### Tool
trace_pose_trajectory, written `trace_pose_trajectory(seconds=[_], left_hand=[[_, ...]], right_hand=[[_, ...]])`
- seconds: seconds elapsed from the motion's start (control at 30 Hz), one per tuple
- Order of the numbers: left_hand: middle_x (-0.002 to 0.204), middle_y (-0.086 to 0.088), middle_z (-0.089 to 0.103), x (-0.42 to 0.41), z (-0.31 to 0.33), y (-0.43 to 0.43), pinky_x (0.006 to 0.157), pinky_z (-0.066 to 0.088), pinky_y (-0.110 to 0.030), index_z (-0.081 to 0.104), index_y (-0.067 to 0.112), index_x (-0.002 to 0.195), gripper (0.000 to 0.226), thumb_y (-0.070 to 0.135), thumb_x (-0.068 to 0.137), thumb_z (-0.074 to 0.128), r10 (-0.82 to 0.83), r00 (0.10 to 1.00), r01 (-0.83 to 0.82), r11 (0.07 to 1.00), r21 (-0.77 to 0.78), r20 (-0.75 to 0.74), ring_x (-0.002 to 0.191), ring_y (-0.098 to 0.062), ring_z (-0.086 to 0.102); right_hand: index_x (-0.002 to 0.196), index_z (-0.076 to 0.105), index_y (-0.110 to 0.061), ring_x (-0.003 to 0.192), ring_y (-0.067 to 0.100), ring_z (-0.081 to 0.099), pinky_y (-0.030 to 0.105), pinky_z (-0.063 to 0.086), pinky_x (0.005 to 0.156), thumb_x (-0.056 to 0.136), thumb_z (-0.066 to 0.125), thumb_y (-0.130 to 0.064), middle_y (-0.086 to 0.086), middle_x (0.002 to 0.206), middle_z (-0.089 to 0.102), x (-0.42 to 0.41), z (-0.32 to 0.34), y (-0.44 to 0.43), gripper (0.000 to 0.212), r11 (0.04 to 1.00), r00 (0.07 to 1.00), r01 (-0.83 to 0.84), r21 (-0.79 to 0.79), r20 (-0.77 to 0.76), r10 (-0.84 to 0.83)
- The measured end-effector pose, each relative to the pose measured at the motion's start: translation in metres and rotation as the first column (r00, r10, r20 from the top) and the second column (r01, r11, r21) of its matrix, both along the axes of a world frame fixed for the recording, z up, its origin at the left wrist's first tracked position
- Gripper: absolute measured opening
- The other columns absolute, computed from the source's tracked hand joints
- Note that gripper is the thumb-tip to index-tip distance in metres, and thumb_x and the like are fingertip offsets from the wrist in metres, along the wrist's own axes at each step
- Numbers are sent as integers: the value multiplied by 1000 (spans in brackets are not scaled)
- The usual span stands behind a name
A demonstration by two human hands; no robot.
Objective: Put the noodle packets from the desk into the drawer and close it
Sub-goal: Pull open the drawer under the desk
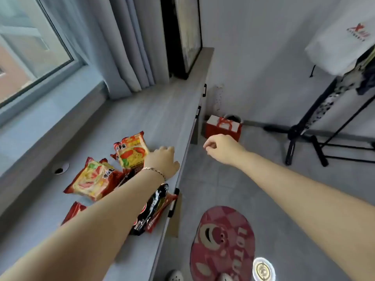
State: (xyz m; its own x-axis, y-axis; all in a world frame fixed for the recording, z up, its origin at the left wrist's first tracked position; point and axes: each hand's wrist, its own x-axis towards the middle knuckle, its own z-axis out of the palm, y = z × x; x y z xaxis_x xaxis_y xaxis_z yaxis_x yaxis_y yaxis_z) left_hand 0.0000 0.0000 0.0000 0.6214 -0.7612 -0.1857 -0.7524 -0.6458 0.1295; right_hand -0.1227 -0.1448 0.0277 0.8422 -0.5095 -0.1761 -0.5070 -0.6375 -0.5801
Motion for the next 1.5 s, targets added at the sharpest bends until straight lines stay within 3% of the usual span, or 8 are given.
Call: trace_pose_trajectory(seconds=[0.3,0.73,0.87,1.0,1.1,1.33,1.4,1.5], left_hand=[[130,-6,46,-9,-99,12,94,36,-37,42,18,124,51,44,81,52,-82,996,89,959,270,-34,120,-26,46],[124,-2,48,-1,-127,18,86,40,-32,49,22,115,31,35,87,48,-77,997,75,994,78,22,114,-22,49],[124,-2,48,-2,-128,20,85,41,-32,48,21,116,33,35,86,48,-86,995,82,993,84,44,114,-23,50],[125,-2,47,-2,-128,19,85,41,-33,47,22,118,36,36,86,47,-88,995,82,990,117,43,114,-22,49],[125,-2,47,-3,-124,17,85,40,-33,46,21,119,36,35,86,46,-84,996,78,986,146,38,115,-23,49],[121,-5,49,-9,-118,11,87,41,-35,49,17,116,32,31,87,46,-60,997,48,968,246,44,113,-25,50],[123,-8,48,-10,-118,7,87,42,-35,48,15,118,34,28,87,48,-50,998,37,958,283,38,114,-27,49],[127,-11,46,-16,-118,3,88,42,-36,46,12,121,37,26,87,48,-32,998,14,944,330,48,116,-29,47]], right_hand=[[110,60,-21,68,13,55,23,40,51,92,40,-19,2,109,65,6,-114,29,27,989,975,48,138,-223,-16],[128,41,-2,107,29,54,34,43,92,91,44,-6,18,120,56,80,-245,72,38,716,917,371,591,-356,-181],[83,54,-10,64,11,49,14,46,54,91,41,-5,0,69,50,73,-258,81,16,568,926,373,734,-336,-174],[75,52,-19,68,15,55,31,51,71,93,41,-6,1,72,55,57,-258,77,25,497,926,376,782,-311,-212],[80,53,-17,61,11,54,17,50,53,93,40,-4,1,72,56,30,-255,59,23,520,915,403,753,-325,-239],[104,59,0,92,32,62,37,49,80,89,44,-9,22,110,65,-49,-246,13,24,590,748,662,462,-455,-483],[117,51,1,106,38,56,39,45,88,86,48,-11,25,122,55,-67,-234,4,34,589,630,776,228,-327,-704],[121,49,-6,116,37,48,40,40,96,84,52,-9,19,132,45,-80,-206,11,38,869,873,484,-102,116,-473]])
